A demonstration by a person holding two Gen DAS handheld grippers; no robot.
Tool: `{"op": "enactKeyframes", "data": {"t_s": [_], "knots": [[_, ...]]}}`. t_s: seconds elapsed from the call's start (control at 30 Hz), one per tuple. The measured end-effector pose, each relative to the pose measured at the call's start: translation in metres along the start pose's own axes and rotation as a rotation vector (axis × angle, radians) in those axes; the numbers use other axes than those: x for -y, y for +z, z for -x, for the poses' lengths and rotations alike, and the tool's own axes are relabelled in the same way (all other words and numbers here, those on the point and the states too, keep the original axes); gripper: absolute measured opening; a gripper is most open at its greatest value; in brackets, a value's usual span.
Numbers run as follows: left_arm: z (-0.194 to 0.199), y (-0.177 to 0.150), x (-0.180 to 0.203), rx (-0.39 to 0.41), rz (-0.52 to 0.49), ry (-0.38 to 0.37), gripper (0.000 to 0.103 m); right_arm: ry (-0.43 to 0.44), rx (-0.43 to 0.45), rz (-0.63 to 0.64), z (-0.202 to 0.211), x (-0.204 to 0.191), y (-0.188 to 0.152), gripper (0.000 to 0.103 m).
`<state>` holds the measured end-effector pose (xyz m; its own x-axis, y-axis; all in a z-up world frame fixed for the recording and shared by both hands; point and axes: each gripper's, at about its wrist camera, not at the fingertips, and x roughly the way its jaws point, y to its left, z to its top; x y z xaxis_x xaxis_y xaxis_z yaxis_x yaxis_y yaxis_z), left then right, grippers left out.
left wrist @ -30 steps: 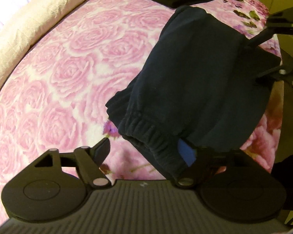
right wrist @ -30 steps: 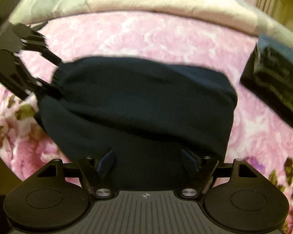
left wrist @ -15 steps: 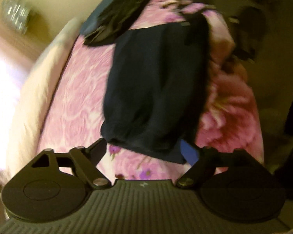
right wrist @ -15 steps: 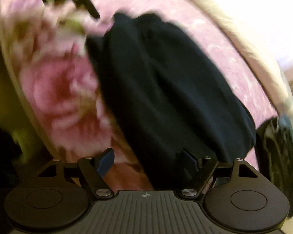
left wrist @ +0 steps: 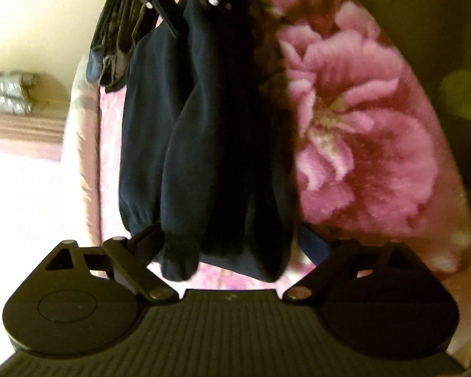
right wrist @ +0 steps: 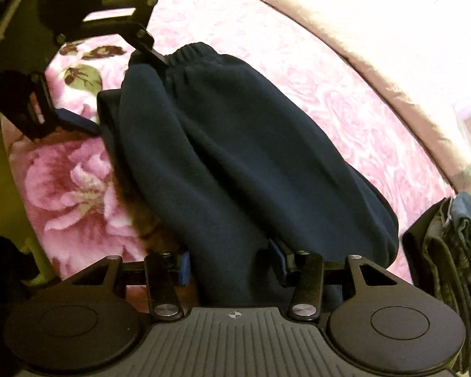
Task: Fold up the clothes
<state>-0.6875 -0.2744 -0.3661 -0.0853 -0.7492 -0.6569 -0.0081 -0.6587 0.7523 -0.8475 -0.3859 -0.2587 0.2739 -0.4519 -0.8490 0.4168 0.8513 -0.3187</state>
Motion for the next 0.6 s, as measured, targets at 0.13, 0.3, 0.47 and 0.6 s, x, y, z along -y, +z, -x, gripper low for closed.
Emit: {"op": "enactKeyframes", "data": {"t_s": [0.13, 0.3, 0.47, 0.6], "knots": [[-0.007, 0.006, -0.009, -0.043, 0.028, -0.012, 0.068, -0.002, 0.017, -0.027, 0.007, -0.009, -0.004, 0.048], [-0.005, 0.005, -0.037, -0.039, 0.152, -0.079, 0.059, -0.065, 0.059, 0.025, 0.022, -0.039, -0.016, 0.087], [-0.004, -0.003, -0.075, -0.02, 0.313, -0.157, 0.06, -0.118, 0.073, 0.17, 0.002, -0.068, -0.022, 0.087], [-0.003, -0.003, -0.085, -0.005, 0.332, -0.176, 0.061, -0.157, 0.053, 0.149, -0.022, -0.062, -0.017, 0.051]]}}
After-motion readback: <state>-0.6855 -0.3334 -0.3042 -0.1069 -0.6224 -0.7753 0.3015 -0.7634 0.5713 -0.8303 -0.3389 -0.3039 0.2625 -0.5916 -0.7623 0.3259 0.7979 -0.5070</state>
